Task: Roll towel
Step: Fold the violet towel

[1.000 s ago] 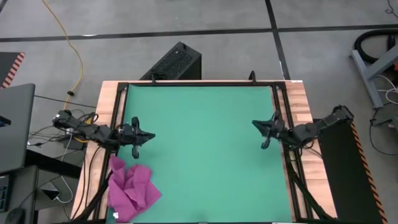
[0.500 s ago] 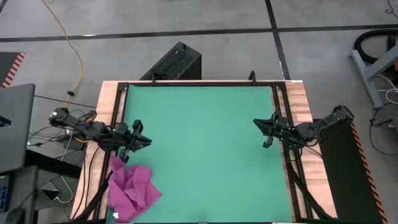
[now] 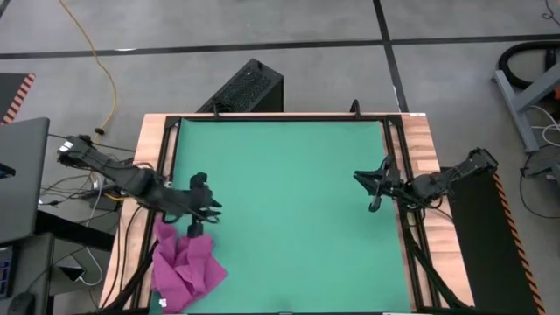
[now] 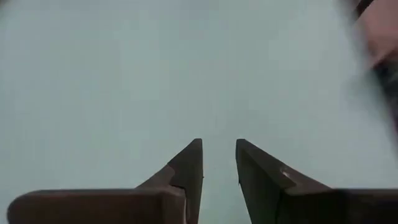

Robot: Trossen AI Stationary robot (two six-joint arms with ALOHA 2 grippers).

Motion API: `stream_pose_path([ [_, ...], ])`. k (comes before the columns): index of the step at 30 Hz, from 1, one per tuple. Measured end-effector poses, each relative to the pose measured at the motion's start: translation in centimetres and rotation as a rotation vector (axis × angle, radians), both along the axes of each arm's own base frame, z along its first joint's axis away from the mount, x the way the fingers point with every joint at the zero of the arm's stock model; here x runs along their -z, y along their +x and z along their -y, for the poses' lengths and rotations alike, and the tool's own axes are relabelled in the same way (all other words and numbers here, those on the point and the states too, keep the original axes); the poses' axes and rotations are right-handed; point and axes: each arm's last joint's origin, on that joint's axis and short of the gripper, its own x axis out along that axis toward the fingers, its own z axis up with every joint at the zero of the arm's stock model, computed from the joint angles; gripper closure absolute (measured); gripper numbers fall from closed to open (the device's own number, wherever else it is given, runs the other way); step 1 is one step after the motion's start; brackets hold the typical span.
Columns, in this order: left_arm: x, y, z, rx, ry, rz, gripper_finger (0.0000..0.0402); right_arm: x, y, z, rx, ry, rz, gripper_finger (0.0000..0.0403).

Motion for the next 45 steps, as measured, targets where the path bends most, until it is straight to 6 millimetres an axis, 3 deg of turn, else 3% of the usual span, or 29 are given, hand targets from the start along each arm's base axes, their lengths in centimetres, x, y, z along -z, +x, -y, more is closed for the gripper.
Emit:
stream_pose_path([
  [5,0.1,2.2,1.2,-0.088,0.014,-0.337,0.029,0.5,0.1,-0.2,-0.072,0.022,-0.039,0.0272],
  [15,3.2,3.3,1.8,-0.677,-0.104,-0.929,0.0273,1.0,0.1,-0.3,-0.123,0.03,-0.08,0.021],
  [24,5.2,4.5,3.7,-0.74,-0.169,-0.998,0.0273,1.0,0.1,-0.5,-0.192,0.028,-0.091,0.02],
  [38,6.3,2.1,8.1,-0.601,-0.139,-1.184,0.0273,1.1,0.1,-0.6,-0.214,0.019,-0.103,0.0199],
  [45,6.2,1.2,8.1,-0.591,0.009,-1.132,0.0273,1.1,0.1,-0.6,-0.219,0.018,-0.104,0.0199],
])
